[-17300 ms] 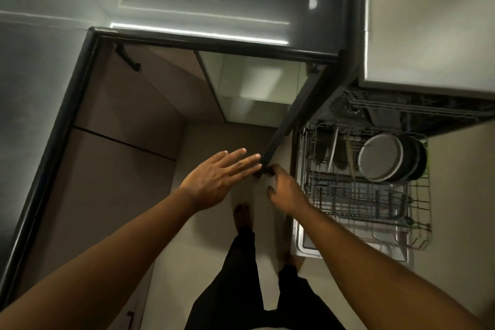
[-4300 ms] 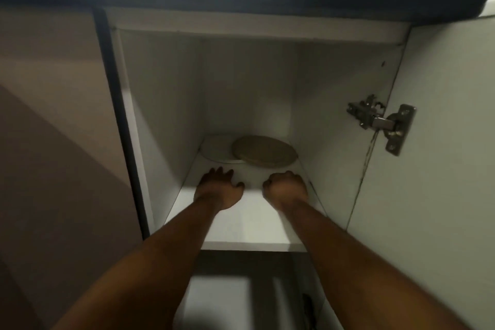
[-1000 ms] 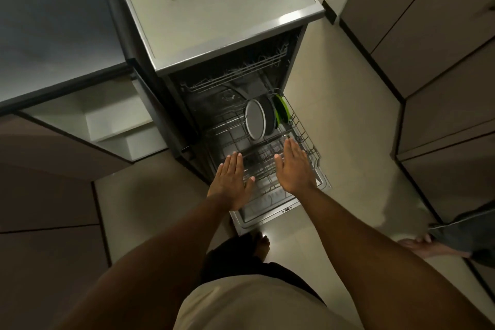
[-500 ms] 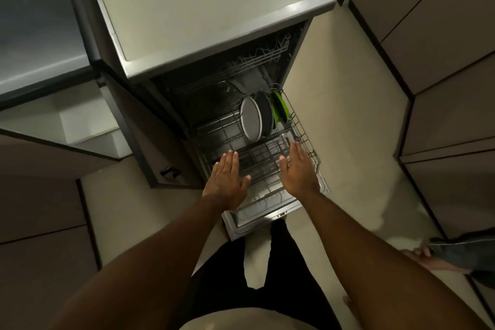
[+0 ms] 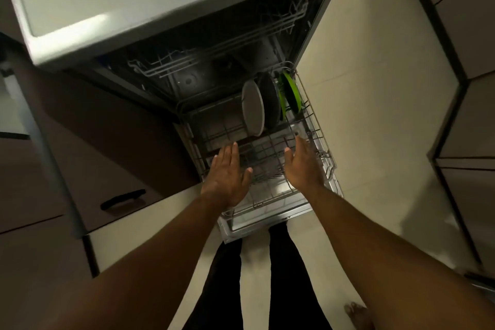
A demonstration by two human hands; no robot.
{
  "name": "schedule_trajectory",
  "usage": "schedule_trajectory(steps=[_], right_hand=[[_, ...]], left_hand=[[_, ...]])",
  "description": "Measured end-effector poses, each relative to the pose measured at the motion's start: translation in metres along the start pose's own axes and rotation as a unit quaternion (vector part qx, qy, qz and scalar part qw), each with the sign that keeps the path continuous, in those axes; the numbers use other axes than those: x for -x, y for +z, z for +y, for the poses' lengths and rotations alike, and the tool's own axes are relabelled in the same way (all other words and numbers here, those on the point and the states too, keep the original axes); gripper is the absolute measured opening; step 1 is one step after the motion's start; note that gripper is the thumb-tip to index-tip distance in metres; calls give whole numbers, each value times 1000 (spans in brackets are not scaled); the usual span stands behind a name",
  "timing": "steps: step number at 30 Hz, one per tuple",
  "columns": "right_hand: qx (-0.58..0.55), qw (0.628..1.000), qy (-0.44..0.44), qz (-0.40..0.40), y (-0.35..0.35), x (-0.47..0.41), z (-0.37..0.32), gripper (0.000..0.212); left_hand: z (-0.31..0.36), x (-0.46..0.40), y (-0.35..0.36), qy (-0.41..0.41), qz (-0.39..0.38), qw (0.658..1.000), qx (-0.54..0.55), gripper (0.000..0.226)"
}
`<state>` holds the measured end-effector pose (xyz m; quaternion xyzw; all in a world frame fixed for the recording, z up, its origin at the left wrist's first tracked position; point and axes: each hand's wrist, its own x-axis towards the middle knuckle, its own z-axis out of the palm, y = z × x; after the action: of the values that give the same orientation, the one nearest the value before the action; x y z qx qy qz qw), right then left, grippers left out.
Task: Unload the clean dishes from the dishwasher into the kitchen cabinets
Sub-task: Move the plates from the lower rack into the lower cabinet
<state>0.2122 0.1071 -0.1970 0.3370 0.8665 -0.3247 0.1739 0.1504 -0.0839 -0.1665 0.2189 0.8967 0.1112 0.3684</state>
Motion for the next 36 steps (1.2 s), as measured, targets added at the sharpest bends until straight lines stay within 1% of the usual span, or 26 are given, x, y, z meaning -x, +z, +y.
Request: schedule_trajectory(steps=[5,7,9,10,11,14,16,19,21,23,24,27,30,33,36], right_hand=[[-36,999,23,-4,34,-48,21,49],[-59,998,24,8,43,-66,26,41],[-86,996,27,18,51,-86,32,27],[-95,995,28,20,56,-97,35,21],[-96,995,29,22,60,-107,36,20],[-82,996,24,9,73,-136,41,31],[-78,997,0,12,79,-154,43,30],[-97,994,-24,34,89,-175,46,25],[-114,992,-34,45,96,-185,48,22],[-125,990,-33,50,100,-193,48,22],[-130,990,-30,49,101,-197,48,23],[-133,991,-13,31,100,-207,48,24],[-139,990,-5,8,103,-216,48,25],[-163,986,-1,-29,105,-224,52,21],[-200,978,8,-62,107,-227,53,15]], left_hand=[[-10,-51,37,-17,-32,999,-1,78],[-15,-73,49,-29,-53,998,-11,78],[-18,-97,59,-33,-55,998,-19,79],[-19,-110,62,-34,-47,998,-19,79],[-19,-121,64,-36,-33,999,-14,78],[-14,-157,66,-31,32,998,33,74],[-8,-181,69,-23,68,995,70,72],[-1,-212,74,-37,72,991,109,73],[3,-228,80,-55,78,993,75,74],[4,-240,84,-60,88,994,24,72],[3,-245,86,-61,92,994,18,70],[-1,-259,94,-67,109,991,29,66],[-4,-268,99,-56,129,989,54,63],[-5,-274,102,-48,146,987,41,60],[-6,-277,105,-51,139,989,30,59]])
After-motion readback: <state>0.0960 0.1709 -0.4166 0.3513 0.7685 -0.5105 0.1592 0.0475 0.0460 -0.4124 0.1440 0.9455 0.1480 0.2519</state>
